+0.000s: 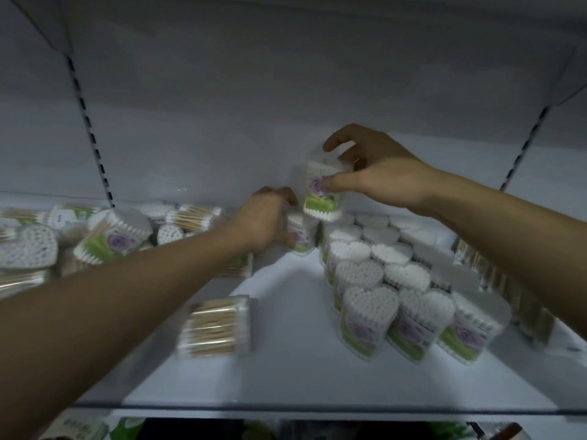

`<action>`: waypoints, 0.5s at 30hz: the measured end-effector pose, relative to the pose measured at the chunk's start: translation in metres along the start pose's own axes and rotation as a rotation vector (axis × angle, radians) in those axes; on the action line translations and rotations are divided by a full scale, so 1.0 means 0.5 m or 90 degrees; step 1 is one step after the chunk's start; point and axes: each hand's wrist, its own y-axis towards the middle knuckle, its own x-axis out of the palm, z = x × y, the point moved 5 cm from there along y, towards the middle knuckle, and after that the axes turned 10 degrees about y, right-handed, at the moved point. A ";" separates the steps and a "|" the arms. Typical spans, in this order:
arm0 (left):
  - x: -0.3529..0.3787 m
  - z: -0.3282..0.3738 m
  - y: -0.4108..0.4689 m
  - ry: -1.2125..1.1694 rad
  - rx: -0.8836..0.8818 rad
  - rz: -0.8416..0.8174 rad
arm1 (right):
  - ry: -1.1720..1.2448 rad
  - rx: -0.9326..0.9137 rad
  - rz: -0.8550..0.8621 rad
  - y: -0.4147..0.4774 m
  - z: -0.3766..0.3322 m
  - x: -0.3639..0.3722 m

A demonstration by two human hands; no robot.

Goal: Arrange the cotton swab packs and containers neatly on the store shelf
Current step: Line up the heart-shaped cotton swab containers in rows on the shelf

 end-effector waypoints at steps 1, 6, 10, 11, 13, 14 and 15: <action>-0.020 -0.008 -0.013 0.024 0.012 0.001 | -0.021 -0.004 -0.014 0.000 0.003 0.010; -0.120 -0.051 -0.101 0.185 0.076 0.031 | -0.141 -0.022 -0.067 0.005 0.016 0.077; -0.159 -0.073 -0.172 0.217 0.085 0.041 | -0.292 -0.038 -0.117 0.012 0.028 0.127; -0.164 -0.073 -0.186 0.213 0.089 0.037 | -0.313 -0.042 -0.118 0.015 0.033 0.135; -0.167 -0.070 -0.210 0.208 0.095 0.033 | -0.342 -0.044 -0.118 0.019 0.043 0.146; -0.169 -0.068 -0.222 0.205 0.102 0.038 | -0.355 -0.041 -0.121 0.020 0.047 0.151; -0.171 -0.064 -0.235 0.195 0.109 0.044 | -0.368 -0.036 -0.127 0.020 0.051 0.155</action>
